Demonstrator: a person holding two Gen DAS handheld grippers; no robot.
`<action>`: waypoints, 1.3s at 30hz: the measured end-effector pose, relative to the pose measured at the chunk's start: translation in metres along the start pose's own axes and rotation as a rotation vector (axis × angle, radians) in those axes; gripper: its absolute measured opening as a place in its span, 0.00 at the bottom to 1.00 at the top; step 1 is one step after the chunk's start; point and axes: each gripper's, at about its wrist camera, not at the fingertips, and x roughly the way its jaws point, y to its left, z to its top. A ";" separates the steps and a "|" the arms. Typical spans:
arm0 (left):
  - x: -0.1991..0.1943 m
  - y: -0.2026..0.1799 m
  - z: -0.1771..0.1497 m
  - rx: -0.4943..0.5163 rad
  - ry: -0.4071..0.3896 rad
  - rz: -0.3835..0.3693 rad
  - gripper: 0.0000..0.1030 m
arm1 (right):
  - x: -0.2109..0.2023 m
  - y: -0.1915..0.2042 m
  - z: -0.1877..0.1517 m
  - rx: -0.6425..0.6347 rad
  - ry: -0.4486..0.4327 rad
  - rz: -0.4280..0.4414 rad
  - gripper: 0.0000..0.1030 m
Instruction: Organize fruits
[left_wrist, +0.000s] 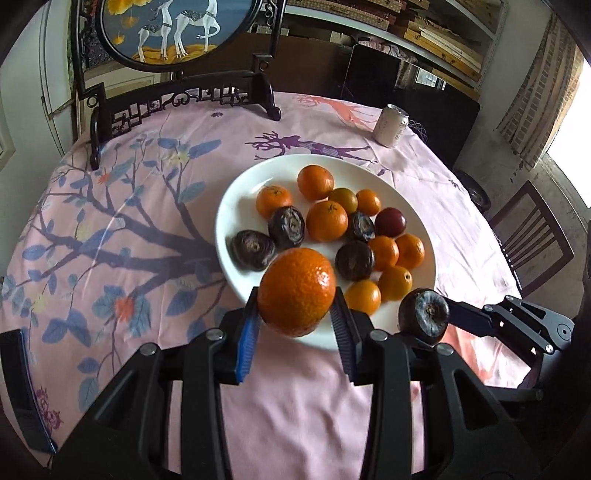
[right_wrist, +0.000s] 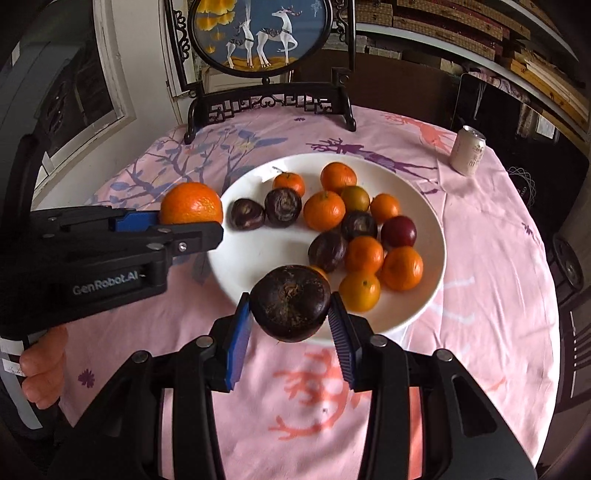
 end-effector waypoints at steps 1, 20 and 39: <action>0.009 -0.001 0.007 0.000 0.016 0.001 0.37 | 0.006 -0.005 0.008 0.002 0.002 -0.013 0.41; 0.036 0.004 0.042 -0.027 -0.020 0.021 0.93 | 0.034 -0.040 0.039 0.016 -0.041 -0.157 0.89; -0.039 -0.005 -0.044 -0.031 -0.124 0.117 0.98 | -0.032 -0.018 -0.033 0.162 -0.038 -0.225 0.99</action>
